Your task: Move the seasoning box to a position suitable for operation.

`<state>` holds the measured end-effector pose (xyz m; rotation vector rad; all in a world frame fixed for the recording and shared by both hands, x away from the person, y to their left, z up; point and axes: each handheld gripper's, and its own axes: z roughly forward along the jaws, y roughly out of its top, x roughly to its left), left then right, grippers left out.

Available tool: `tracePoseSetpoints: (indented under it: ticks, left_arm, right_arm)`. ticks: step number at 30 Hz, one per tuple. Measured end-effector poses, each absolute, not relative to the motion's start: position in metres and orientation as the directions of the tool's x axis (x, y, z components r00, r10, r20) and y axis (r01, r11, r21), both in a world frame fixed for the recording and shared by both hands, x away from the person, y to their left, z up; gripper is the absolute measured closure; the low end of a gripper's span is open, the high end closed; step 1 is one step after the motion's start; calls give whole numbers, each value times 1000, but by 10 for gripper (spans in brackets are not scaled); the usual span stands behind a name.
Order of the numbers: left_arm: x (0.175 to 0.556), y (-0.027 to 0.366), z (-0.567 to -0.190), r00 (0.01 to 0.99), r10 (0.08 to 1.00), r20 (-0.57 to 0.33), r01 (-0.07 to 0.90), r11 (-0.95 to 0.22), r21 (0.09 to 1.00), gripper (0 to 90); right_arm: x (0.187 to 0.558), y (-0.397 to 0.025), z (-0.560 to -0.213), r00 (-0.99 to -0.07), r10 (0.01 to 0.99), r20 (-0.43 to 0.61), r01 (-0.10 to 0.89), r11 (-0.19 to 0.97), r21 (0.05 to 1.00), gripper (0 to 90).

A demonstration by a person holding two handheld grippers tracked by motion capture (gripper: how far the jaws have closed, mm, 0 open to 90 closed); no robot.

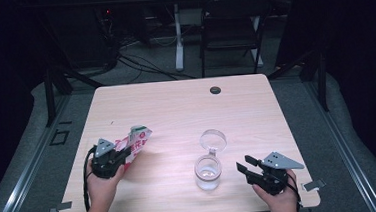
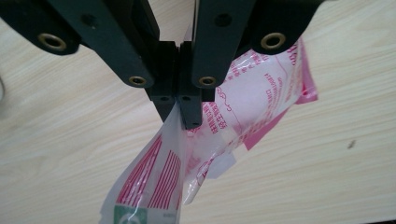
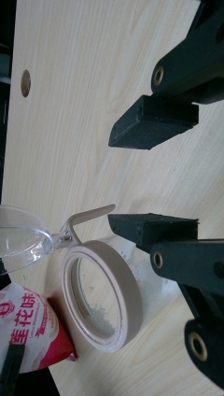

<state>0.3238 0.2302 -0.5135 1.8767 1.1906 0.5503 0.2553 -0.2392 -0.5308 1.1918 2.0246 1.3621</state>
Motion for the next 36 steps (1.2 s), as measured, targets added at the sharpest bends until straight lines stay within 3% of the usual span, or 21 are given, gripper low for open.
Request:
tracePoseSetpoints:
  ticks: [36]
  left_arm:
    - [344,274,-463,366,926,-90,487,-108,867,900]
  right_arm:
    - [257,-243,-527,-524,842,129,411,118,904,543]
